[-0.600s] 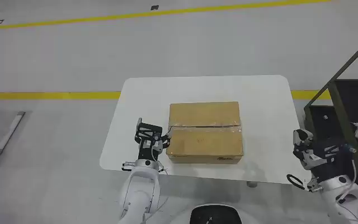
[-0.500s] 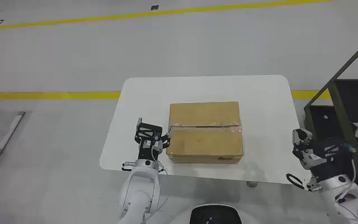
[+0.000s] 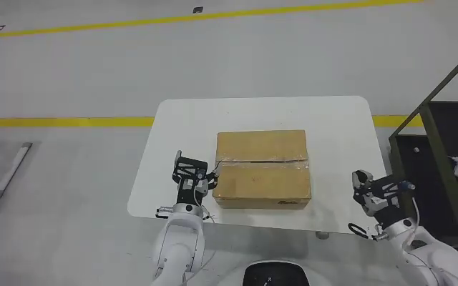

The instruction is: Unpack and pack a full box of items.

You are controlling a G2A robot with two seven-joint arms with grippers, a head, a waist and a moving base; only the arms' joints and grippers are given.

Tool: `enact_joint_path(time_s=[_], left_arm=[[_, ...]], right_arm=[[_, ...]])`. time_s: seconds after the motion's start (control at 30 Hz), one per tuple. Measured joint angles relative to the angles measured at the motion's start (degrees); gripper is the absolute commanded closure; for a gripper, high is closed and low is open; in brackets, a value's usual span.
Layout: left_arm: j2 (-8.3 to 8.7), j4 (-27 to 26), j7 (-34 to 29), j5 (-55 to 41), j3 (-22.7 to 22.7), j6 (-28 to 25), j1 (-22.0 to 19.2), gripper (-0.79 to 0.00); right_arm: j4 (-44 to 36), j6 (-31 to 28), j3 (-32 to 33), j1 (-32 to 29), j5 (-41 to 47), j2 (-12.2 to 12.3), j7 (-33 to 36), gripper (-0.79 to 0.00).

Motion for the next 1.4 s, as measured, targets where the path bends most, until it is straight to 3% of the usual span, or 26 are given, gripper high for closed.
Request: enact_joint_path(time_s=[0.43,0.73,0.9,1.07,1.4], left_arm=[[0.00,0.00,0.00,0.00,0.00,0.00,0.00,-0.785],[0.00,0.00,0.00,0.00,0.00,0.00,0.00,-0.785],[0.00,0.03,0.62,-0.15,0.10,-0.43,0.04,-0.785],[-0.18,0.59,2.40,0.76,2.33,-3.60,-1.38,-0.785],[-1.48,5.99,2.60,8.91,13.24,-9.12,-10.03,-0.785]], right_arm=[[15.23,-3.28,-15.25,16.64,-2.35,-2.02,2.01,0.000],[17.45,-5.97,-19.99,20.45,-4.42,-2.81,1.85,0.000],[16.90,-3.75,-19.21,19.34,-5.62,-2.86,-0.55,0.000],[14.19,-2.65,-13.99,15.04,-7.73,-2.05,-3.58,0.000],[8.98,-3.16,-3.00,4.97,-6.12,-0.87,-6.09,0.000]])
